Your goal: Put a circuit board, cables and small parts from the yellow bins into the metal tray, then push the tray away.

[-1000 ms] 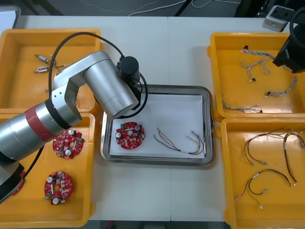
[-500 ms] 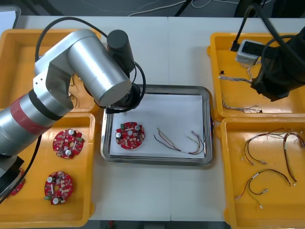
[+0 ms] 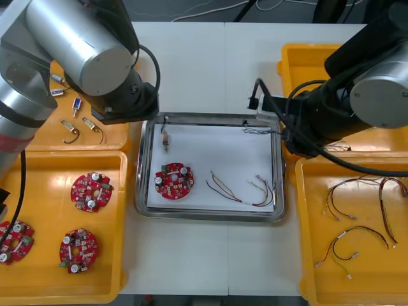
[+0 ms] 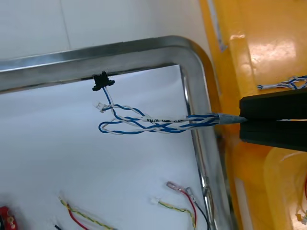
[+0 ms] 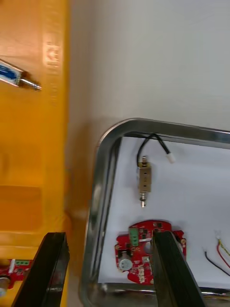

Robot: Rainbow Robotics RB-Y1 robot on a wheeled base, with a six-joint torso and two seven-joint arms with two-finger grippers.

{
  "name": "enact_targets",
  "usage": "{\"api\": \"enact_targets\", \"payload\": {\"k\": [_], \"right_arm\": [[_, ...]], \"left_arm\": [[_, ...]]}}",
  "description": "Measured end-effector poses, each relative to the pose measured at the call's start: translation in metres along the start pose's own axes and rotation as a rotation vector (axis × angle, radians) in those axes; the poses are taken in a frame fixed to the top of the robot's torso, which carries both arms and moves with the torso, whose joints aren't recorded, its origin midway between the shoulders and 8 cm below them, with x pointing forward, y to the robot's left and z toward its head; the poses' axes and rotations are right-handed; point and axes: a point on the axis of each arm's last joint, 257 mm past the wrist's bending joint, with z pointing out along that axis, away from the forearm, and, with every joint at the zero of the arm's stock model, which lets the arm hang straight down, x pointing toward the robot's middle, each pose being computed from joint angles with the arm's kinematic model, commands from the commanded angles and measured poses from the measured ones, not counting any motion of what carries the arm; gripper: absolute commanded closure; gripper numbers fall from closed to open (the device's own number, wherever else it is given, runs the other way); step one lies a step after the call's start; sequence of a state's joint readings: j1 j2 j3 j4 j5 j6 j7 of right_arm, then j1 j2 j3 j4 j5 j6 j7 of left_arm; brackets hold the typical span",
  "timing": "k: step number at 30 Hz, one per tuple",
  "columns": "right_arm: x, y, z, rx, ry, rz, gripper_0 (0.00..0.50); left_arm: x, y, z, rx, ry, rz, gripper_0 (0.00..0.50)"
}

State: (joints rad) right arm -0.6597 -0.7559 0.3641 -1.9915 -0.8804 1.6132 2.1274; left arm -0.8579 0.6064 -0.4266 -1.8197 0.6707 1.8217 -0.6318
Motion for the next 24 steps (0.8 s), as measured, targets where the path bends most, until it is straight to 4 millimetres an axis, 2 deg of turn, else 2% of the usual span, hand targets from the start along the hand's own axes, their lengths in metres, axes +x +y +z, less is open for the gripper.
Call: {"api": "enact_targets", "payload": {"k": [5, 12, 24], "right_arm": [[-0.016, 0.01, 0.013, -0.002, -0.009, -0.065, 0.5], [-0.034, 0.009, 0.037, -0.003, -0.018, -0.114, 0.5], [-0.026, -0.008, 0.077, -0.005, 0.028, -0.097, 0.5]], "left_arm": [[-0.012, 0.025, -0.011, -0.03, -0.001, -0.057, 0.0], [-0.029, 0.052, -0.014, -0.047, 0.002, -0.128, 0.0], [-0.055, 0.115, -0.007, -0.144, 0.007, -0.079, 0.0]]}}
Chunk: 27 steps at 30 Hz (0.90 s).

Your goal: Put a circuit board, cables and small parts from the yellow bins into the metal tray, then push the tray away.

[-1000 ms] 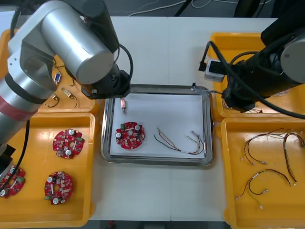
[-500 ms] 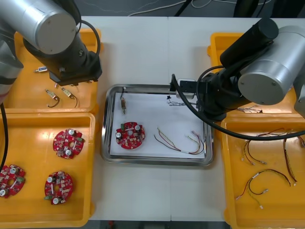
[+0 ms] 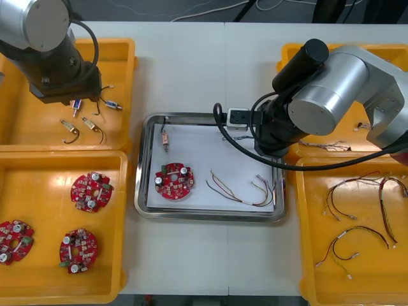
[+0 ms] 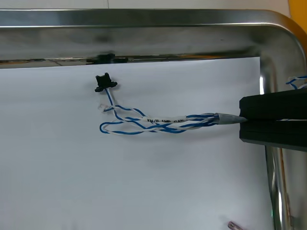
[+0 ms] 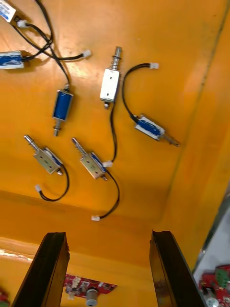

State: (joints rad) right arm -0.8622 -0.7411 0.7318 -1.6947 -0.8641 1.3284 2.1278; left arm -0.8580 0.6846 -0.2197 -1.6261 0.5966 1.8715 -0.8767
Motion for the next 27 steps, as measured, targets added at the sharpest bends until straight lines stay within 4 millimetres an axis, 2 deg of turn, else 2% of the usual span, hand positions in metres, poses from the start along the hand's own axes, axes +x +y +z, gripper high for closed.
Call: {"api": "enact_targets", "payload": {"k": [8, 12, 13, 14, 15, 16, 18, 19, 20, 21, 27], "right_arm": [[-0.005, 0.002, 0.024, -0.004, 0.007, -0.009, 0.5], [-0.008, 0.004, 0.026, -0.01, 0.006, -0.009, 0.492], [-0.009, 0.005, 0.027, -0.011, 0.004, -0.01, 0.47], [-0.01, 0.005, 0.027, -0.012, 0.003, -0.01, 0.417], [-0.01, 0.006, 0.027, -0.012, 0.002, -0.01, 0.323], [-0.011, 0.006, 0.027, -0.013, 0.0, -0.01, 0.196], [-0.011, 0.006, 0.027, -0.014, 0.0, -0.011, 0.065], [-0.012, 0.006, 0.027, -0.013, -0.001, -0.011, 0.065], [-0.012, 0.006, 0.027, -0.013, -0.001, -0.011, 0.015], [-0.012, 0.006, 0.027, -0.013, 0.0, -0.011, 0.0], [-0.012, 0.006, 0.027, -0.011, 0.0, -0.012, 0.0]], "left_arm": [[-0.016, 0.018, 0.008, 0.051, -0.024, -0.091, 0.0], [-0.014, 0.038, 0.015, 0.069, -0.016, -0.152, 0.0], [-0.011, 0.043, 0.018, 0.062, -0.01, -0.162, 0.0], [-0.009, 0.049, 0.021, 0.054, -0.003, -0.17, 0.0], [-0.008, 0.053, 0.024, 0.046, 0.002, -0.176, 0.0], [-0.006, 0.057, 0.027, 0.038, 0.006, -0.182, 0.0], [-0.005, 0.063, 0.033, 0.03, 0.004, -0.193, 0.0], [-0.005, 0.065, 0.035, 0.03, 0.0, -0.199, 0.0], [-0.005, 0.067, 0.037, 0.033, -0.006, -0.205, 0.0], [-0.005, 0.069, 0.04, 0.035, -0.009, -0.211, 0.0], [-0.006, 0.082, 0.051, 0.02, -0.039, -0.236, 0.0]]}}
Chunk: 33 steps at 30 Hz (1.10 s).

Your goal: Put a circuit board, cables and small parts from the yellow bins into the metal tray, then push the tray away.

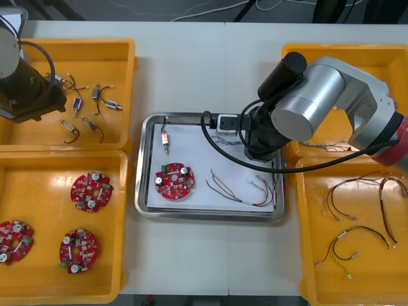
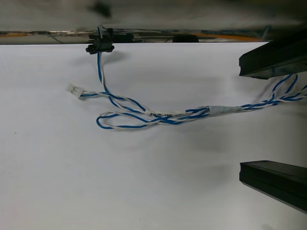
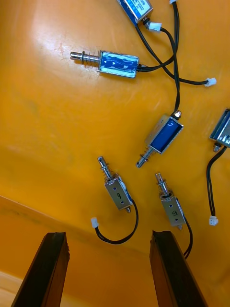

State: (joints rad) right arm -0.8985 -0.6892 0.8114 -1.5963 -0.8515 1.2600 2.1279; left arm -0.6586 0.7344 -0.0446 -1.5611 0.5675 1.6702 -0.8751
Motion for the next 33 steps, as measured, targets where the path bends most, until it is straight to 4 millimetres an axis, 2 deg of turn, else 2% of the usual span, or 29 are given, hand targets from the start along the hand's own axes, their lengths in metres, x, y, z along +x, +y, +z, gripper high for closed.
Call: {"api": "enact_targets", "payload": {"k": [5, 10, 14, 19, 29, 33], "right_arm": [[0.003, 0.001, -0.002, -0.008, 0.015, 0.0, 0.0], [0.01, 0.002, -0.013, -0.038, 0.043, 0.021, 0.0], [0.01, 0.0, -0.031, -0.073, 0.045, 0.062, 0.0], [0.008, -0.011, -0.054, -0.09, 0.04, 0.116, 0.0], [0.015, -0.017, -0.1, -0.121, 0.057, 0.182, 0.0], [0.026, -0.015, -0.12, -0.132, 0.094, 0.3, 0.0]], "left_arm": [[-0.004, 0.005, 0.002, -0.015, -0.02, -0.034, 0.0], [-0.011, 0.008, 0.003, -0.022, -0.049, -0.118, 0.0], [-0.016, 0.011, 0.011, -0.028, -0.075, -0.185, 0.0], [-0.015, 0.01, 0.03, -0.023, -0.085, -0.212, 0.0], [0.003, -0.004, 0.052, -0.008, -0.043, -0.229, 0.0], [0.01, -0.007, 0.057, -0.006, -0.025, -0.232, 0.0]]}}
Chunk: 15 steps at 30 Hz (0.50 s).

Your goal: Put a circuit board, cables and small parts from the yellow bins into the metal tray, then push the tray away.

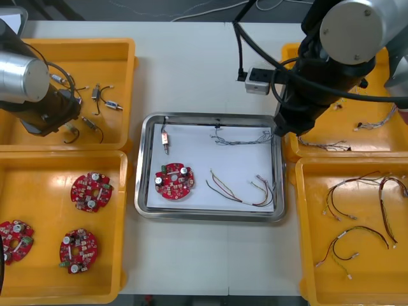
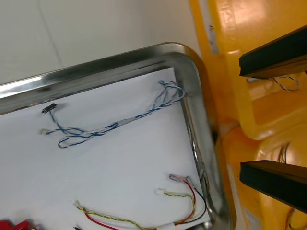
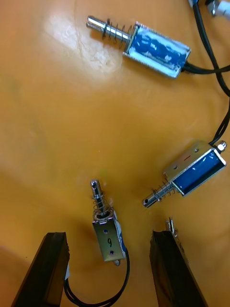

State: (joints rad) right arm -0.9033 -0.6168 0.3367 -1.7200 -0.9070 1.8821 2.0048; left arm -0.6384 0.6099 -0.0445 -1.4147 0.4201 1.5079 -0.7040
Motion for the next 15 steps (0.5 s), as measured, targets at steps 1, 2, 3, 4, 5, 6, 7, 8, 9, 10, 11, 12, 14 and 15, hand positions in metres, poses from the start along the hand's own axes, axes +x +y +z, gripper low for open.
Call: {"api": "enact_targets", "payload": {"k": [1, 2, 3, 4, 5, 6, 7, 8, 9, 10, 11, 12, 14, 15], "right_arm": [[0.002, 0.0, -0.005, 0.001, 0.003, 0.035, 0.0], [0.002, -0.001, -0.009, 0.004, -0.002, 0.064, 0.0], [0.001, -0.003, -0.013, 0.011, -0.012, 0.086, 0.0], [-0.001, -0.004, -0.016, 0.017, -0.024, 0.101, 0.0], [-0.002, -0.006, -0.02, 0.022, -0.034, 0.113, 0.0], [-0.003, -0.007, -0.023, 0.027, -0.043, 0.127, 0.0], [-0.003, -0.009, -0.026, 0.033, -0.052, 0.144, 0.0], [-0.003, -0.01, -0.03, 0.039, -0.062, 0.167, 0.0], [-0.001, -0.012, -0.033, 0.045, -0.072, 0.193, 0.0], [0.002, -0.013, -0.036, 0.052, -0.082, 0.228, 0.0], [0.005, -0.014, -0.039, 0.06, -0.092, 0.262, 0.0], [0.011, -0.014, -0.041, 0.067, -0.103, 0.297, 0.0], [0.024, -0.014, -0.045, 0.081, -0.119, 0.36, 0.0], [0.032, -0.014, -0.047, 0.088, -0.125, 0.386, 0.0]], "left_arm": [[0.002, 0.0, 0.001, -0.002, 0.004, -0.001, 0.0], [0.003, 0.001, 0.003, -0.004, 0.008, -0.003, 0.0], [0.004, 0.001, 0.004, -0.006, 0.011, -0.004, 0.0], [0.005, 0.002, 0.005, -0.008, 0.014, -0.005, 0.0], [0.006, 0.002, 0.006, -0.01, 0.016, -0.006, 0.0], [0.007, 0.002, 0.007, -0.012, 0.018, -0.007, 0.0], [0.007, 0.003, 0.007, -0.012, 0.019, -0.008, 0.003], [0.008, 0.003, 0.008, -0.013, 0.02, -0.008, 0.009], [0.008, 0.003, 0.008, -0.014, 0.021, -0.009, 0.016], [0.008, 0.003, 0.009, -0.015, 0.022, -0.009, 0.023], [0.008, 0.004, 0.009, -0.016, 0.023, -0.01, 0.042], [0.009, 0.004, 0.009, -0.018, 0.024, -0.011, 0.051], [0.009, 0.005, 0.01, -0.019, 0.026, -0.012, 0.07], [0.009, 0.005, 0.01, -0.019, 0.026, -0.012, 0.074]]}}
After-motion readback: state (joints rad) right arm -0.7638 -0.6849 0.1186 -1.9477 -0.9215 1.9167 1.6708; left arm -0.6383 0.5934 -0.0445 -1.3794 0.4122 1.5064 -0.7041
